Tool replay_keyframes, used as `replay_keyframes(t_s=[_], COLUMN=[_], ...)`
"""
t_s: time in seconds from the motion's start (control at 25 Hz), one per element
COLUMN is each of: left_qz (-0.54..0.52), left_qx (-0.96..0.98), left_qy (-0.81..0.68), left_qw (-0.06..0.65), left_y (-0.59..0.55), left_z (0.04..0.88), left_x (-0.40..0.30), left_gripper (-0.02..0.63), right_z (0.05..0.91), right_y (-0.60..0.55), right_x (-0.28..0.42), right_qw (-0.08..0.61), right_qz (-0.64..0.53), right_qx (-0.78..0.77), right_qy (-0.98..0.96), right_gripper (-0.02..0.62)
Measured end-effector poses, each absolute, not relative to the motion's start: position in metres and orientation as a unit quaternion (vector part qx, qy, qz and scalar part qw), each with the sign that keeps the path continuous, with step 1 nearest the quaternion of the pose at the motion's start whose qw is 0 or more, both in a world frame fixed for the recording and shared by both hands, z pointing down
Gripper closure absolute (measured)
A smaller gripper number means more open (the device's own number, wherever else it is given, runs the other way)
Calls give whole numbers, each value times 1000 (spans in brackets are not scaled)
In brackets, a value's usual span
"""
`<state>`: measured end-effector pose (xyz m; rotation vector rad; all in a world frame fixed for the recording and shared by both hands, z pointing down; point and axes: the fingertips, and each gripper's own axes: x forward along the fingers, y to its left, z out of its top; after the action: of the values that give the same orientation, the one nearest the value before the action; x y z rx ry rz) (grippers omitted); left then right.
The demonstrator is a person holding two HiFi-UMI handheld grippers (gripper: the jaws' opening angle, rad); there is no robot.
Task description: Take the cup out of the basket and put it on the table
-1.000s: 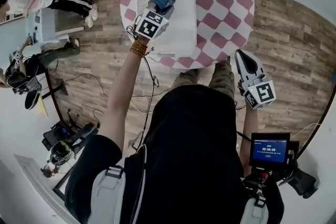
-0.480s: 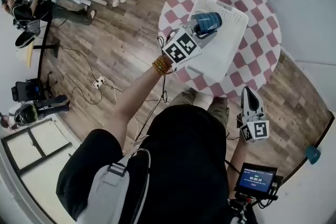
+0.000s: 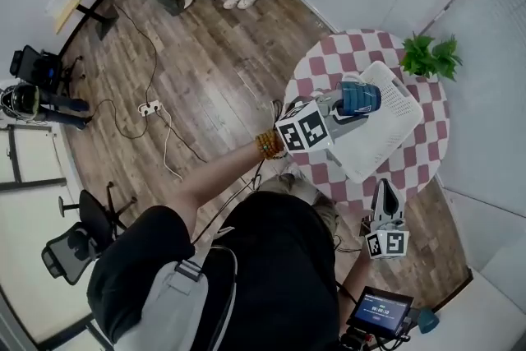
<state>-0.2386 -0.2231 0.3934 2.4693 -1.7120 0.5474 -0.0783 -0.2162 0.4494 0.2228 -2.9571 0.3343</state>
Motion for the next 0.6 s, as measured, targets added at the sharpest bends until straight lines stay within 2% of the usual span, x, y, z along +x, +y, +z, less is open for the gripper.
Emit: replay_keyframes(t_s=[0.4,0.6], left_qz=[105,62], left_qx=[806,812], left_qy=[-583,-581], left_qw=[13,6], left_y=[-169,-150], left_z=[356,355], left_x=[-257,-245], left_gripper=[555,555], right_z=[392,382], right_y=[-196,-178], right_x=[-145,-146], right_qw=[45,30], right_qz=[39,26], right_qx=[34,49], right_qy=[-998,-998], right_gripper=[586,586])
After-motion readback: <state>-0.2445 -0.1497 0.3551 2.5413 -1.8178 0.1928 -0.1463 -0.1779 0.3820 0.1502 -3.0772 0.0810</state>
